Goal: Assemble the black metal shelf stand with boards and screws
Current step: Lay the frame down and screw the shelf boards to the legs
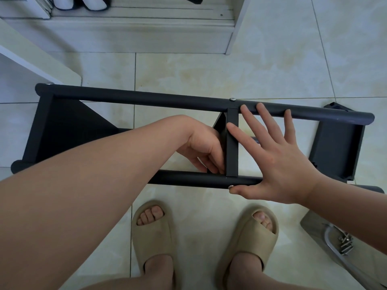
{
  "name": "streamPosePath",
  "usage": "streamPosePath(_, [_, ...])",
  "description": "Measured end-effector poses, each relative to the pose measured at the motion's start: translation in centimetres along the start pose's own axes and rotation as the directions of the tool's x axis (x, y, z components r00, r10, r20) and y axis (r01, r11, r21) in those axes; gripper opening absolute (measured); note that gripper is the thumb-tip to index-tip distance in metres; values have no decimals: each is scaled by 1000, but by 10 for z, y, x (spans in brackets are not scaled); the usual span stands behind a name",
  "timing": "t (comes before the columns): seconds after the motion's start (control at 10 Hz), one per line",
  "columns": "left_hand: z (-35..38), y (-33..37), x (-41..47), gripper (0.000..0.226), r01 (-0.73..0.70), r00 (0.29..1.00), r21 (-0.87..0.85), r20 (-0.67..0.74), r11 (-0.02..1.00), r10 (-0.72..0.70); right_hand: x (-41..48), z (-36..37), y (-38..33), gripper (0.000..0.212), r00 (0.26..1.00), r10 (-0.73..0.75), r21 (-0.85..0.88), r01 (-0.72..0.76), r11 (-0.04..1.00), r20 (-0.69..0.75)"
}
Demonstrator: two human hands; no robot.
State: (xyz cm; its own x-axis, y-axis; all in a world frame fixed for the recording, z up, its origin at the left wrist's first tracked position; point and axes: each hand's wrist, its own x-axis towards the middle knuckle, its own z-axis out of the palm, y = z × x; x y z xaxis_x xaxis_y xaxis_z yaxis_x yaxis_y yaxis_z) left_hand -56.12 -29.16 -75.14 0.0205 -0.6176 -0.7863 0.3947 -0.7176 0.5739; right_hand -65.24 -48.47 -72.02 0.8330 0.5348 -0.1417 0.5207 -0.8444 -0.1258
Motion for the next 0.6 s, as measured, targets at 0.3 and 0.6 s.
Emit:
streamPosePath(0.3, [0,0,0,21,-12,1000,-6,0,1000,12,0,0,0,113,1000,1,1,-1,1000,0])
streamPosePath(0.6, [-2,-4,-1,18,7,1000,-16,1,1000,-7,0,1,0,113,1000,-2,-1,2,1000,-6])
